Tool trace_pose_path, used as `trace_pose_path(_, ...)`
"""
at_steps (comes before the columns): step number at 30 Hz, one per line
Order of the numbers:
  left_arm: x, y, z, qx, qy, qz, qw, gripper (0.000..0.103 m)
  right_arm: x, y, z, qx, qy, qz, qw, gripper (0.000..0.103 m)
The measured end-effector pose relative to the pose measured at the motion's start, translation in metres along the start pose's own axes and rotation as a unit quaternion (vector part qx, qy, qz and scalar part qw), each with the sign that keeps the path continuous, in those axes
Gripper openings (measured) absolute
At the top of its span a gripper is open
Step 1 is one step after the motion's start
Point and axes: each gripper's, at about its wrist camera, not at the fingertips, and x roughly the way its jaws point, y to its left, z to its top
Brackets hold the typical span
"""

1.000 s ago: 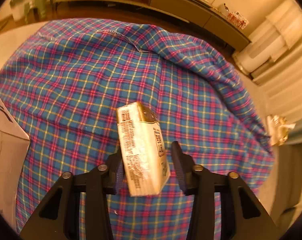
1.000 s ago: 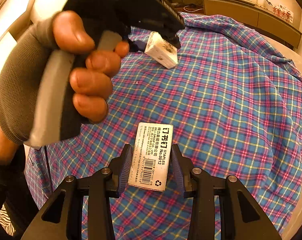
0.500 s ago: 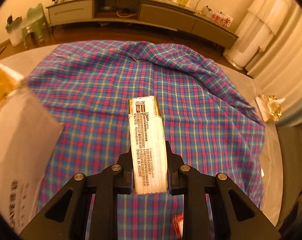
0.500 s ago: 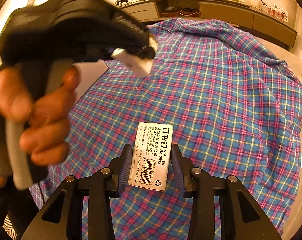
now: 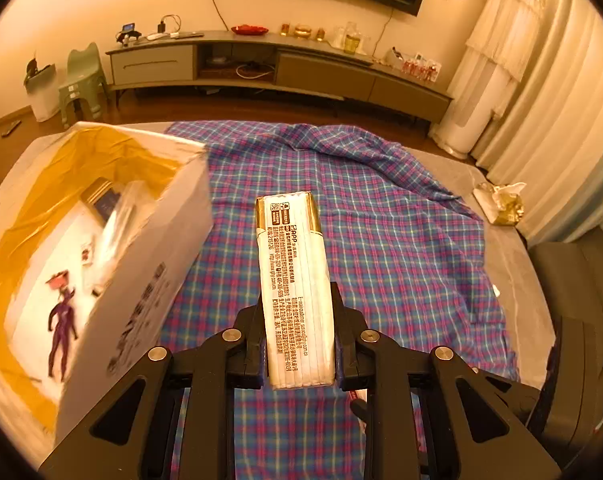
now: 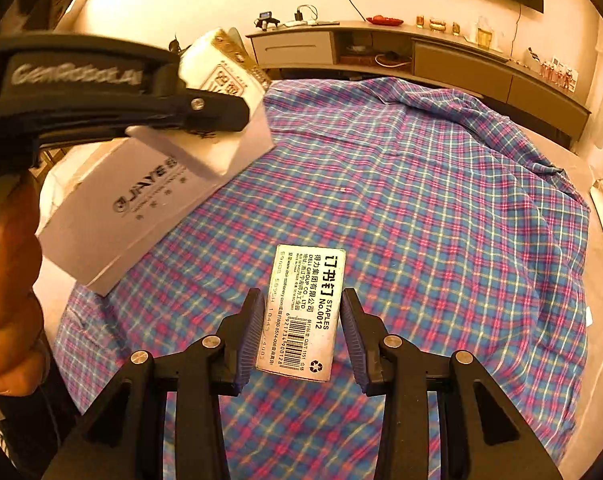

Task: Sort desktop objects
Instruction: 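Carry the staple box and cream box with both tools over the cardboard box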

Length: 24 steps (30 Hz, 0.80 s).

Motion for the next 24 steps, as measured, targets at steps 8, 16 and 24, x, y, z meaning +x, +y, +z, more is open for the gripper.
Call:
trace_pose_path(8, -0.035, 0.025, -0.027, -0.013, -0.015, -0.014, 0.9997, 0.024, -0.017, 0.028, -0.015, 0.013, -0.012, 0.015, 1.0, 0.041)
trace_pose_path(16, -0.06, 0.052, -0.041, -0.03, -0.038, -0.016, 0.9987, 0.024, -0.03, 0.065, -0.008, -0.005, -0.022, 0.029, 0.999, 0.041)
trace_pose_path(24, -0.079, 0.092, -0.046, -0.058, -0.061, -0.015, 0.9963, 0.024, -0.039, 0.108, 0.011, -0.038, -0.03, 0.036, 0.998, 0.041)
